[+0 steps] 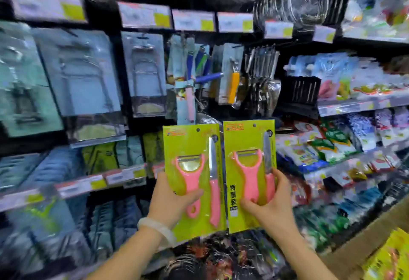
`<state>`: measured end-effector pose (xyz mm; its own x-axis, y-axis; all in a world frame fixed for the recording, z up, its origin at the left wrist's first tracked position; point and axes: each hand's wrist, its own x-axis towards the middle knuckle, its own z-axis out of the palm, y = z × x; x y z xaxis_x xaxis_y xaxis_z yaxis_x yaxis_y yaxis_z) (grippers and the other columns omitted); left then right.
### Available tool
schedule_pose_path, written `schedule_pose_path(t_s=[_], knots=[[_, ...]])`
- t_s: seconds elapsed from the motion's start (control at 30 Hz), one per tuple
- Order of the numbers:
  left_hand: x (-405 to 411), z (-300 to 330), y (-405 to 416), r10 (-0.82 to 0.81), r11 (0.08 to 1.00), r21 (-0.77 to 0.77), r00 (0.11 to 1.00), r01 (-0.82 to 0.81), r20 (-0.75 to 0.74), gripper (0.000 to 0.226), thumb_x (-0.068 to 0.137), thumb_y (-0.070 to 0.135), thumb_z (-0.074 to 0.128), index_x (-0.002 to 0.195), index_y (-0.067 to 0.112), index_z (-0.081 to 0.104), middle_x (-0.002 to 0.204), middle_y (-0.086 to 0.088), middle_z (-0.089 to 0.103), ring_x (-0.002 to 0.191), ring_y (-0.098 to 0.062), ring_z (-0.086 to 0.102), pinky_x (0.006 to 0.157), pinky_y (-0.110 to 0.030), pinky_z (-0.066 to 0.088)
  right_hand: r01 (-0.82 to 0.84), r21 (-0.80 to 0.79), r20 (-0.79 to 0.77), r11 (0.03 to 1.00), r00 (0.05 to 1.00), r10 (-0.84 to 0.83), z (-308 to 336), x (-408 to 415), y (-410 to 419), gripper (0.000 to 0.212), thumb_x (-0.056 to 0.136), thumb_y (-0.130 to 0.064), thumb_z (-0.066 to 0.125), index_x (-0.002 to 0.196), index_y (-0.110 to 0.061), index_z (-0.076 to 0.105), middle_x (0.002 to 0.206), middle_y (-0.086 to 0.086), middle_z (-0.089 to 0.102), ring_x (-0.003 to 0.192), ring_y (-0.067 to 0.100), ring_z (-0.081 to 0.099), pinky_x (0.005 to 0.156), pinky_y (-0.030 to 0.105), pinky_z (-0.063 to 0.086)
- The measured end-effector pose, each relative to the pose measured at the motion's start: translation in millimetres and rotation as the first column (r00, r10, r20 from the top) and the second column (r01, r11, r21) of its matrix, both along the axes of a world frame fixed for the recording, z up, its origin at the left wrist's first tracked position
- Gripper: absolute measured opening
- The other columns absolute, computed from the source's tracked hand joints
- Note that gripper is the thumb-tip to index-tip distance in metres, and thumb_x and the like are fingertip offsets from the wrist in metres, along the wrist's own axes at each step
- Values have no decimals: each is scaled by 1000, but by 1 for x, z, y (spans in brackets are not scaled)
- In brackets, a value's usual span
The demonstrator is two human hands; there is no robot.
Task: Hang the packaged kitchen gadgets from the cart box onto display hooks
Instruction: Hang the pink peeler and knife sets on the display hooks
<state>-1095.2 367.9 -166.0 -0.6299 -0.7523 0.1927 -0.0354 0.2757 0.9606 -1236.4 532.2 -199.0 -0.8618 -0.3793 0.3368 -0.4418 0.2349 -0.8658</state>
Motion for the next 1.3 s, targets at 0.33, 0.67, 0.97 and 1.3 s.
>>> schedule_pose_path(t_s=[0.33, 0.67, 0.97, 1.3], knots=[[245, 33, -96, 449, 889, -43, 888, -455, -99, 48, 65, 6, 82, 93, 15, 43, 87, 5, 51, 84, -14, 52, 62, -6, 37, -428, -21, -68, 904, 902, 425, 43, 196, -180, 111, 49, -16, 89, 141, -8, 28, 118, -4, 32, 111, 11, 35, 100, 24, 29], [380, 46, -179, 670, 738, 20, 728, -675, -146, 48, 62, 4, 84, 92, 14, 47, 86, -8, 64, 75, -13, 64, 61, -23, 48, -647, 46, -164, 761, 747, 644, 91, 316, -309, 108, 55, -25, 86, 142, -15, 23, 126, -3, 32, 123, 15, 35, 107, 29, 29], [436, 83, -266, 720, 681, -44, 679, -731, -142, 50, 62, 13, 84, 92, 9, 44, 95, -6, 60, 88, -23, 57, 65, -29, 42, -680, 70, -307, 730, 682, 664, 161, 375, -424, 106, 58, -35, 79, 143, -21, 17, 136, 1, 28, 130, 19, 28, 112, 38, 28], [462, 94, -310, 723, 676, -11, 666, -737, -185, 45, 68, 1, 77, 96, -1, 42, 85, -8, 56, 67, -11, 53, 44, -12, 46, -554, 108, -415, 825, 730, 544, 192, 413, -500, 106, 59, -41, 77, 143, -16, 16, 137, 9, 34, 131, 26, 28, 111, 45, 27]])
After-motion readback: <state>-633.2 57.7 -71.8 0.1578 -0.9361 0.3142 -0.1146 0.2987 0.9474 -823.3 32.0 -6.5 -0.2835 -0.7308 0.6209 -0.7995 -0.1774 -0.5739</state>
